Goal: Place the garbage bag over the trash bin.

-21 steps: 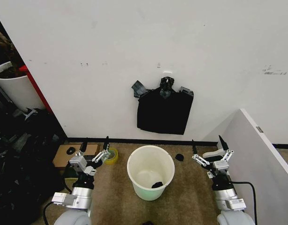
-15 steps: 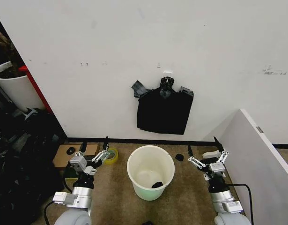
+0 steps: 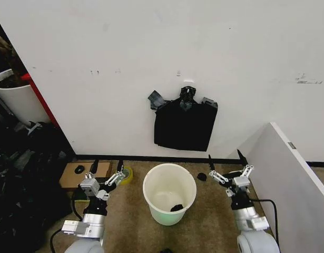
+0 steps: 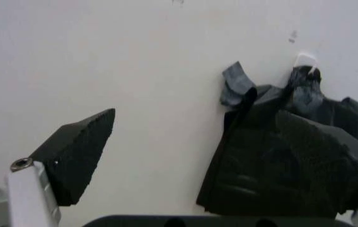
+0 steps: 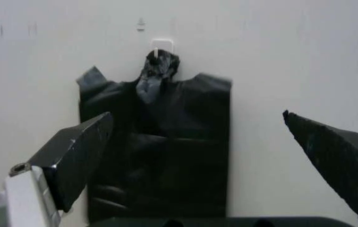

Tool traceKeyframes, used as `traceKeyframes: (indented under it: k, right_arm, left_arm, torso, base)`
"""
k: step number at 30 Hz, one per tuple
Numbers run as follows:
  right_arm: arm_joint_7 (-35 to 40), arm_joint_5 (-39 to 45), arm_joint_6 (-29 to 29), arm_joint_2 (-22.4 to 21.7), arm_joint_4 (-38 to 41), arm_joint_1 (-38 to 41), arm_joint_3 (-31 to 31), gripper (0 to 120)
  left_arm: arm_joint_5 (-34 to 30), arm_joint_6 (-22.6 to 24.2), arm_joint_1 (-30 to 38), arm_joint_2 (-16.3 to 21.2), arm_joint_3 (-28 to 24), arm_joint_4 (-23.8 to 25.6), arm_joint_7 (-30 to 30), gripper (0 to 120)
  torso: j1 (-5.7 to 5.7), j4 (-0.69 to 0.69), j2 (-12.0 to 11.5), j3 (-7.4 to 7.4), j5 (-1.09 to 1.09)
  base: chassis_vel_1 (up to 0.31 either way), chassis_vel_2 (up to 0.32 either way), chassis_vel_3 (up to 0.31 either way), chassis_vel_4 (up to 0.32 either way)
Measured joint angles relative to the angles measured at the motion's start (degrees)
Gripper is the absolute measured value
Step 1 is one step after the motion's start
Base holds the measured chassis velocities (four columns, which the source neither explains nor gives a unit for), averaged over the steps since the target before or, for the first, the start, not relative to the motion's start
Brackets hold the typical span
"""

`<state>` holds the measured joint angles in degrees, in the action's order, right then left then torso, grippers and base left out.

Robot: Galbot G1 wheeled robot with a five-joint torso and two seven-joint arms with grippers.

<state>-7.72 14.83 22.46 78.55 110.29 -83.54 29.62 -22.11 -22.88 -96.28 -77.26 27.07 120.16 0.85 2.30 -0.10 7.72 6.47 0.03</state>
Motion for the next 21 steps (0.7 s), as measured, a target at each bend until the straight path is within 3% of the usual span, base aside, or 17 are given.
traceKeyframes:
  k: [2,6,10,17,21]
  right_arm:
    - [-0.98,3.62,-1.61,-0.57,-0.65,1.64,-0.54,100]
    - [-3.91,22.67,-7.66,-2.44,-6.49,11.90,-4.56,100]
    - [-4.47,39.45,-10.22,-0.95,-12.27,22.01,-9.19,100]
    - [-3.71,52.70,-10.99,3.23,-18.92,30.96,-13.50,100]
    - [-3.48,55.21,-11.47,4.56,-20.78,33.13,-14.38,100]
  left_arm:
    - [0.21,-0.26,-0.58,-0.03,0.12,0.11,0.00,100]
    - [1.19,-0.93,-2.32,-0.45,0.43,0.51,-0.09,100]
    - [1.56,-0.84,-2.75,-0.92,0.57,1.25,-0.32,100]
    - [1.90,-0.68,-3.18,-1.44,0.85,1.52,-0.78,100]
    - [2.35,-0.67,-3.23,-1.87,0.82,1.51,-0.95,100]
  torso:
    - [0.00,0.01,0.00,0.00,0.00]
    - [0.00,0.00,0.00,0.00,-0.01]
    - [0.01,0.01,0.00,0.01,-0.02]
    - [0.01,0.01,0.00,0.01,-0.02]
    - [0.01,0.01,0.00,0.00,-0.02]
  base:
    - [0.000,0.000,0.000,0.000]
    - [0.000,0.000,0.000,0.000]
    - [0.000,0.000,0.000,0.000]
    - [0.000,0.000,0.000,0.000]
    - [0.000,0.000,0.000,0.000]
